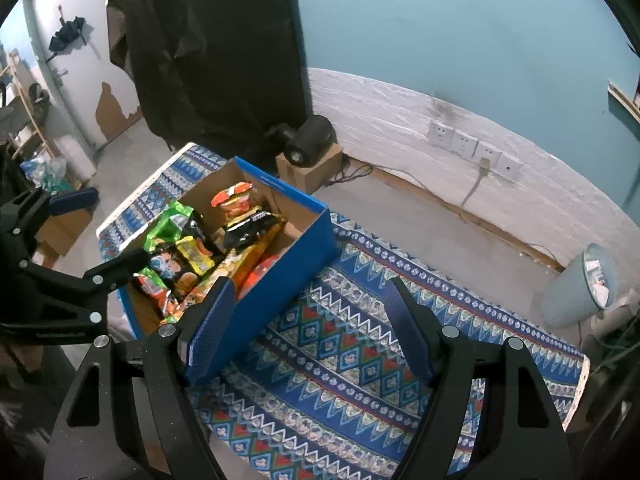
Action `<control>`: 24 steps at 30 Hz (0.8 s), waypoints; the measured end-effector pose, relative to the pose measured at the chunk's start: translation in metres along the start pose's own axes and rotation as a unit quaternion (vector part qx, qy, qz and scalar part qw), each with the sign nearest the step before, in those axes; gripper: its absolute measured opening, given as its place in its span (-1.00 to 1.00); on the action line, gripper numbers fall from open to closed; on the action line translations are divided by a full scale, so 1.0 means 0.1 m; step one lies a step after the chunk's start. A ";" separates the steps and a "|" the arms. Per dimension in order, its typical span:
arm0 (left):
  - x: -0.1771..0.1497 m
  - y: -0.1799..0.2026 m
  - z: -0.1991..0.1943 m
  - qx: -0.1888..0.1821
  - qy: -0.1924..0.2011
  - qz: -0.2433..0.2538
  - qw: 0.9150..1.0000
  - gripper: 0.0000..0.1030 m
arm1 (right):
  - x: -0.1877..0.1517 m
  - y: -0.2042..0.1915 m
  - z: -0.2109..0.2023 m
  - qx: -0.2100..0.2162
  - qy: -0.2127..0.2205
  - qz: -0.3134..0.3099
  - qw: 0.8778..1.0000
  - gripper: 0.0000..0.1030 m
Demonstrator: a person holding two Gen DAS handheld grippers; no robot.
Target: Organize snacks
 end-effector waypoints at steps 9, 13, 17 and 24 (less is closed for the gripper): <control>-0.01 0.01 0.00 -0.002 -0.001 -0.004 1.000 0.86 | 0.02 0.03 -0.06 -0.002 0.006 0.002 1.000 0.47; 0.00 -0.01 -0.02 -0.001 0.001 -0.008 1.000 0.86 | 0.01 0.03 -0.05 -0.003 0.005 0.002 1.000 0.47; 0.00 -0.03 -0.02 -0.001 0.002 -0.008 1.000 0.86 | 0.01 0.03 -0.04 -0.004 0.004 0.002 1.000 0.47; -0.01 -0.03 -0.03 -0.002 0.001 -0.006 1.000 0.86 | 0.01 0.03 -0.04 -0.005 0.004 0.001 1.000 0.47</control>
Point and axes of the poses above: each gripper's, at about its wrist camera, not at the fingertips, and z roughly the way its jaws point, y to its right, x to its top, the point moved 3 cm from there along z, roughly the way its jaws point, and after that the axes turned 12 degrees about z, right-handed, at the moved point
